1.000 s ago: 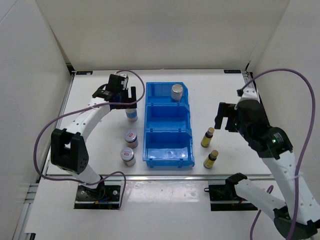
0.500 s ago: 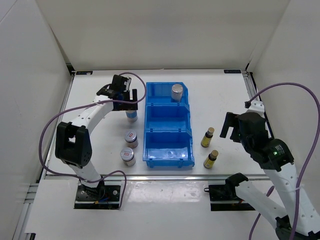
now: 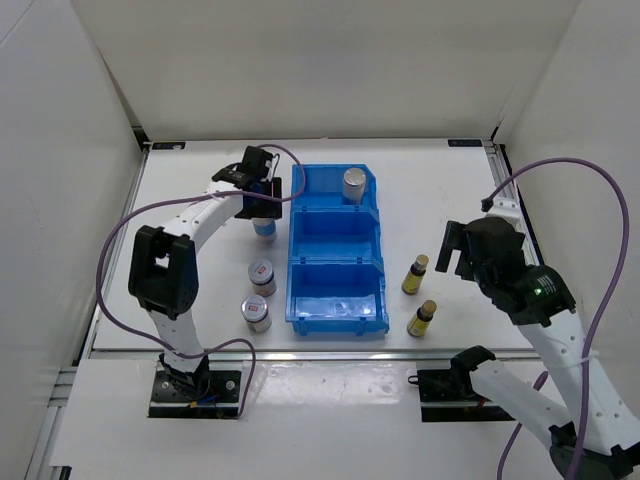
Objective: Organize the condiment bottles
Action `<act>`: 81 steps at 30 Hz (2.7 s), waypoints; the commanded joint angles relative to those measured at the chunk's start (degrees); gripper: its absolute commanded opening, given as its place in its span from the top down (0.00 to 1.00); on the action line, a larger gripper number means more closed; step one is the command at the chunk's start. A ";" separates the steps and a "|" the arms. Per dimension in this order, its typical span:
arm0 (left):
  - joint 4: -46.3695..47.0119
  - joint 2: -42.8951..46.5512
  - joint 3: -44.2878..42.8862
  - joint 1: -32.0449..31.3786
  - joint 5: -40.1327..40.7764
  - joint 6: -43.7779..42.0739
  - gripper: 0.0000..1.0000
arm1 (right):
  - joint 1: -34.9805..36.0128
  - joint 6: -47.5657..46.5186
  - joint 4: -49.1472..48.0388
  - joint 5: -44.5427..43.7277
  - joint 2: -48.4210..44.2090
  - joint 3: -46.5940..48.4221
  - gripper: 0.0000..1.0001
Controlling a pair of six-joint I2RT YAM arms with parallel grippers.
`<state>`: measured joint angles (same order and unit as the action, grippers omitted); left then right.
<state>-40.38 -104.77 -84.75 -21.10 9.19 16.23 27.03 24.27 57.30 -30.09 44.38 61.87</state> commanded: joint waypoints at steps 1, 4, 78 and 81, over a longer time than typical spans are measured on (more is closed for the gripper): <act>-0.49 0.71 -0.42 -0.86 0.39 1.00 0.24 | 0.04 1.22 -0.17 -1.38 0.44 -0.34 0.00; -0.49 1.24 -0.94 -0.87 0.92 1.00 0.36 | 0.04 1.22 -0.17 -1.38 1.06 -0.34 0.00; -12.54 17.10 -10.74 -5.98 20.08 1.71 0.00 | 0.04 -1.07 -0.17 5.99 14.41 1.23 0.13; -7.62 24.42 1.40 -4.31 18.67 0.56 0.00 | 0.04 -1.07 -0.69 8.19 17.14 1.24 0.14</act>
<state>-52.10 -82.41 -91.44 -26.76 25.87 18.52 27.03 23.75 57.08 -24.64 59.51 61.25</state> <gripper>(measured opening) 0.997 0.862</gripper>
